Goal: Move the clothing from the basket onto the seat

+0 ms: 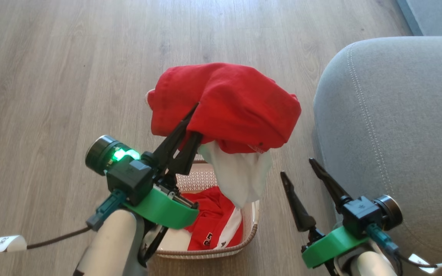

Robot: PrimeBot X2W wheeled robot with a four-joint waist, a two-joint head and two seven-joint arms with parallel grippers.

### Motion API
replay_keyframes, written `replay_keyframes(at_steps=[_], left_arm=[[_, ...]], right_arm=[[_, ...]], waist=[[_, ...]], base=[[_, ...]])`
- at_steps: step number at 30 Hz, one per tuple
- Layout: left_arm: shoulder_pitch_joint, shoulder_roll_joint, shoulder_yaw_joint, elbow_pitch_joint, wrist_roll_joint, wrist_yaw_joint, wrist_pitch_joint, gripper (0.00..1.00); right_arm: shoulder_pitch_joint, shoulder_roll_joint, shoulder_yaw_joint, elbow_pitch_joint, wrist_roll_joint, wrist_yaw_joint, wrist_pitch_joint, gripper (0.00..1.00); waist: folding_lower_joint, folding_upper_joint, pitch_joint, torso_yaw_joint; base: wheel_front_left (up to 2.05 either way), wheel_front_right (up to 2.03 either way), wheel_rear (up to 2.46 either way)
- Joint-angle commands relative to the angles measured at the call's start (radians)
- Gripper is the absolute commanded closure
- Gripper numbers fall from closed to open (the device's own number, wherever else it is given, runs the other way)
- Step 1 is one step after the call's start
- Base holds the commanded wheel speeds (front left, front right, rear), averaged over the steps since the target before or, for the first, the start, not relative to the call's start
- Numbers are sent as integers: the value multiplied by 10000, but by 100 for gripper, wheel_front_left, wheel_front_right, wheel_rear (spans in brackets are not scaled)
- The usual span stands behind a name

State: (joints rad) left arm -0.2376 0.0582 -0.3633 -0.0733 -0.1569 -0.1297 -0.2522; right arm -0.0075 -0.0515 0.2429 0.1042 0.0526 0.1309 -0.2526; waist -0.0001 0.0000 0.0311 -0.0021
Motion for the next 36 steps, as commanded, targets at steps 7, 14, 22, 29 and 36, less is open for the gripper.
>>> replay_keyframes(at_steps=[7, 14, 22, 29, 36], left_arm=[[-373, 128, 543, -253, 24, -9, -95, 100], [-438, 184, 719, -201, 89, -9, -95, 100], [-511, 182, 674, -132, 100, -9, -95, 100], [-605, 207, 87, -127, 56, -9, -95, 100], [-686, 212, -720, -220, -23, -9, -95, 100]], right_arm=[[-202, -1054, 1654, -1025, 501, -2, -92, 0], [-355, -1952, 2904, -2254, 1056, -2, -92, 0], [-570, -2086, 2865, -2836, 1146, -2, -92, 0], [-827, -1775, 2452, -2436, 795, -2, -92, 0], [-1279, -1677, 2669, -2047, 667, -2, -92, 0]], waist=[[1, 0, 69, -125], [1, 0, 210, -240], [1, 0, 315, -235], [1, 0, 368, -40], [1, 0, 409, 255]], base=[[0, 0, 0], [0, 0, 0], [0, 0, 0], [0, 0, 0], [0, 0, 0]])
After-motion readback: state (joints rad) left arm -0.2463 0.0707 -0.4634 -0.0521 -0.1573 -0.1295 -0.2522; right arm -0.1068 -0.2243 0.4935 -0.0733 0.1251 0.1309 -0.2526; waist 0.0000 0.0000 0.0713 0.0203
